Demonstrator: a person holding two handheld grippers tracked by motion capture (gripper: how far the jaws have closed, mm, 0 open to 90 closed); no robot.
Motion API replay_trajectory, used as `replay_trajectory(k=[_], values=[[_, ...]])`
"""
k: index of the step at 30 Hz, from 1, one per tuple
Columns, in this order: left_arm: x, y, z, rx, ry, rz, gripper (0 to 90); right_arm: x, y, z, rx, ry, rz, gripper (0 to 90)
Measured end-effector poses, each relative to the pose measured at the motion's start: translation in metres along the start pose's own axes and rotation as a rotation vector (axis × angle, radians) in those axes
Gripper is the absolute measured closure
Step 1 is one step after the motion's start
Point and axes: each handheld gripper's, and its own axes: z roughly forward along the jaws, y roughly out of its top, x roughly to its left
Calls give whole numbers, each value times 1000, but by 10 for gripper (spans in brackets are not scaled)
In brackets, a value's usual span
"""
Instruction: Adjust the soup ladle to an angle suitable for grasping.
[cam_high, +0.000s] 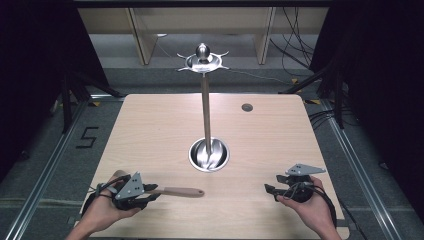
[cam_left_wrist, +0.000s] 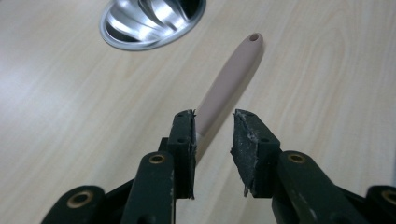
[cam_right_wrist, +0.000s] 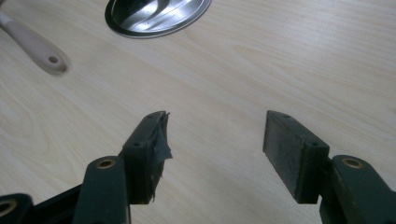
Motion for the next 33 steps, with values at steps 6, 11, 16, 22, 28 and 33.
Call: replay_trajectory(k=[6,11,16,22,28,33], values=[[4,7,3,47,-23,39,611,-6,-4,-1,5,-5,27,406],[10,22,4,124,-30,112,549,-6,-2,-2,1,-18,34,406],[15,36,8,182,-49,164,455,-1,0,-3,6,-23,33,406],[19,46,15,246,-111,222,418,-4,-2,-2,1,-20,11,406],[17,53,25,322,-149,274,579,-4,-1,-4,2,-23,25,406],[11,44,18,433,-181,208,837,-3,-1,-3,6,-14,26,406]])
